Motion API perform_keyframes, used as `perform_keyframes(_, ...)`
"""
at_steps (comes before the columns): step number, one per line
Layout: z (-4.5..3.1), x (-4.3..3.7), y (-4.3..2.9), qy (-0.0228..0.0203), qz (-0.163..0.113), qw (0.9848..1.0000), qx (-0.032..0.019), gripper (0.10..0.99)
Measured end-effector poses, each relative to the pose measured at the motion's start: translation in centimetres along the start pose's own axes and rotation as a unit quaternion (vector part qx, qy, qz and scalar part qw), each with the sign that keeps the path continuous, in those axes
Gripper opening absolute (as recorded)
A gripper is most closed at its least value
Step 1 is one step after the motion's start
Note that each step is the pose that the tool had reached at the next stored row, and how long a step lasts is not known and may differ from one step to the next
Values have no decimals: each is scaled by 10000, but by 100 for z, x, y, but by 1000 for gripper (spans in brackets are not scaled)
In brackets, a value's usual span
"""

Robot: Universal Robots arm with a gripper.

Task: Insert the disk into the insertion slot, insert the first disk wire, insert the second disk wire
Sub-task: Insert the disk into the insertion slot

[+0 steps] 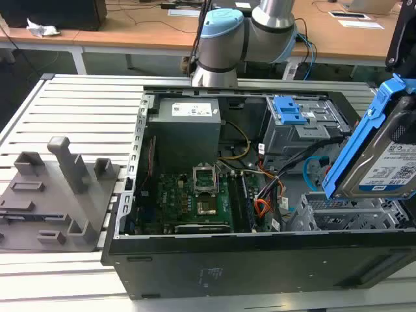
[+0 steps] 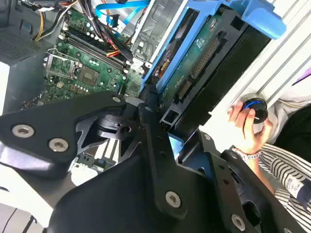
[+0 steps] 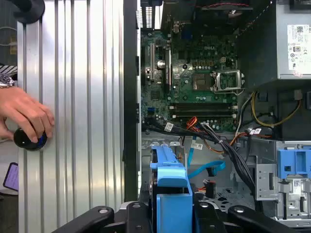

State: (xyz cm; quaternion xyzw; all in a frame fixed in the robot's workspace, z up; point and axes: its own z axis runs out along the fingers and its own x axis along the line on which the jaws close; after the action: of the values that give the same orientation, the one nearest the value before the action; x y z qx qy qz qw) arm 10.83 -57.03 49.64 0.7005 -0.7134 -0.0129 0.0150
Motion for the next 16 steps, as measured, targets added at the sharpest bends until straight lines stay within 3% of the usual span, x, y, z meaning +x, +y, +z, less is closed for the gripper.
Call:
perform_keyframes(10, 126, 0, -5, 0, 0, 10000, 0, 365)
perform_keyframes(16, 160, -1, -6, 0, 0, 10000, 0, 365)
